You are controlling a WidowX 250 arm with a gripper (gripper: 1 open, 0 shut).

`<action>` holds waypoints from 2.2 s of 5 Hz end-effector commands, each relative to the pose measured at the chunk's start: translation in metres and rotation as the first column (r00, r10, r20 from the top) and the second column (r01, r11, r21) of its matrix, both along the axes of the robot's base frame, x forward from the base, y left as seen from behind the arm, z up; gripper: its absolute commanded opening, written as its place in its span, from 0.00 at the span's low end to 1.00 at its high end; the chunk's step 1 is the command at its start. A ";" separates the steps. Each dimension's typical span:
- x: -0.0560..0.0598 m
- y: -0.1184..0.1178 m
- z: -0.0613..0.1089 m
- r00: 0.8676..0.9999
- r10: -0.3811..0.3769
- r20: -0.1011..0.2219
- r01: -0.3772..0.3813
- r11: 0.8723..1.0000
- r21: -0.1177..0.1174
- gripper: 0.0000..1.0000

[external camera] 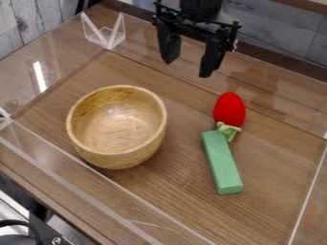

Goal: Move the red fruit to the left

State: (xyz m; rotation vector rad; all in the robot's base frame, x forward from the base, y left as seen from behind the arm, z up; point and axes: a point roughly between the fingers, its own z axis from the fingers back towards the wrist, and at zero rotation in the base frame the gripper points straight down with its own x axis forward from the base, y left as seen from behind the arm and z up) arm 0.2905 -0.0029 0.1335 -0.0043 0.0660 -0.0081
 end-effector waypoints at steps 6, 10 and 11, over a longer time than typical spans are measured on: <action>0.054 -0.065 -0.059 0.982 0.176 0.068 -0.173 0.984 -0.037 1.00; 0.078 -0.062 -0.082 0.956 0.265 0.128 -0.263 0.964 -0.029 1.00; 0.081 -0.061 -0.087 0.949 0.284 0.136 -0.283 0.959 -0.029 1.00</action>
